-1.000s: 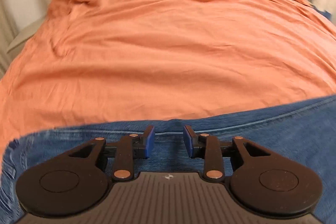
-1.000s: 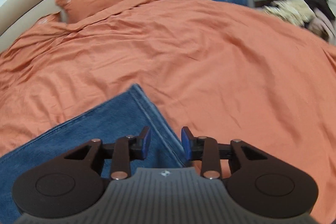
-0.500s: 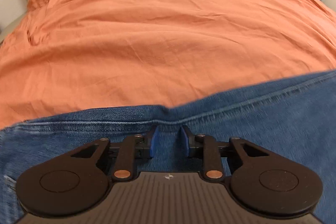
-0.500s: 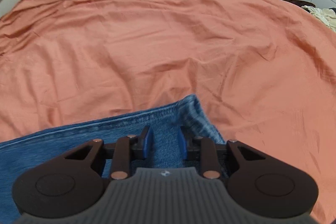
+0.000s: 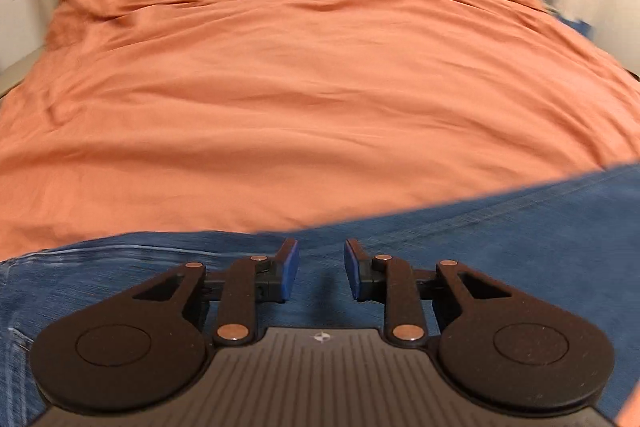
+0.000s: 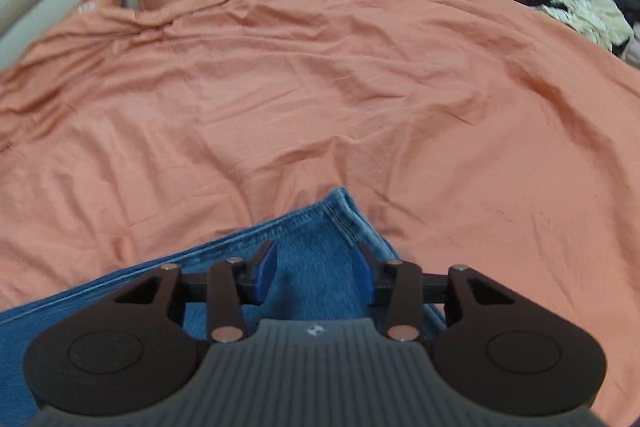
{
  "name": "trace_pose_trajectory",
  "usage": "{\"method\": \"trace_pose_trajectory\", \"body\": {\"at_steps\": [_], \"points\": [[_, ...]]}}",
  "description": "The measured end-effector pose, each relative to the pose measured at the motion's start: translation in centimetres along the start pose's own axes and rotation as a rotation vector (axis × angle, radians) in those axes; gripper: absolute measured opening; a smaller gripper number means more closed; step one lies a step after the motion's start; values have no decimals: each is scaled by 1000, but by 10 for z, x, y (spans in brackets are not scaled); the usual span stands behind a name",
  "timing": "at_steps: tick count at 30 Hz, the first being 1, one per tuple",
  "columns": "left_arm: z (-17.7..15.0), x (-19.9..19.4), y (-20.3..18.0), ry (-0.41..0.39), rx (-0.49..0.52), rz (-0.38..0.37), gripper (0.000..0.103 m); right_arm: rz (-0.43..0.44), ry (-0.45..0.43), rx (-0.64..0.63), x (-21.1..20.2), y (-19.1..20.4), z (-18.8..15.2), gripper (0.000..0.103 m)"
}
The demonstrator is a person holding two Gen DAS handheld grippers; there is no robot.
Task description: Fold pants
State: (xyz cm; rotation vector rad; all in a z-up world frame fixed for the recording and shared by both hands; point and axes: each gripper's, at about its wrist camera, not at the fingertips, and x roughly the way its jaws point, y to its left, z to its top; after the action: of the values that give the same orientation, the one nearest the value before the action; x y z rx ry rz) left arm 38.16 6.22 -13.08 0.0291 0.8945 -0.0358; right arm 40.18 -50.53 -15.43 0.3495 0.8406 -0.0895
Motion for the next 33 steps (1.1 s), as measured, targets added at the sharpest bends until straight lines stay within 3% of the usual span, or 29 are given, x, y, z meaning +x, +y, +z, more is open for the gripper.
{"method": "trace_pose_trajectory", "body": {"at_steps": [4, 7, 12, 17, 20, 21, 23, 27, 33], "points": [[-8, -5, -44, 15, 75, -74, 32, 93, -23, 125, -50, -35, -35, 39], [-14, -2, -76, 39, 146, -129, 32, 178, 3, 272, -64, -63, -66, 40], [-24, 6, -126, 59, 215, -209, 32, 298, 9, 517, -43, -90, -110, 41], [-25, 21, -169, 64, 299, -235, 32, 308, -42, 602, -15, -99, -103, 38], [-19, 43, -185, 73, 299, -235, 32, 286, -57, 600, -5, -103, -88, 28], [-15, 50, -190, 64, 296, -228, 32, 270, -55, 590, -4, -104, -84, 15], [-5, 63, -198, 51, 289, -214, 32, 276, -66, 559, -4, -108, -79, 5], [15, 87, -215, 42, 323, -180, 32, 241, -85, 424, -8, -103, -78, 4], [28, 109, -237, 37, 388, -116, 31, 243, -81, 401, -3, -109, -83, 3]]}}
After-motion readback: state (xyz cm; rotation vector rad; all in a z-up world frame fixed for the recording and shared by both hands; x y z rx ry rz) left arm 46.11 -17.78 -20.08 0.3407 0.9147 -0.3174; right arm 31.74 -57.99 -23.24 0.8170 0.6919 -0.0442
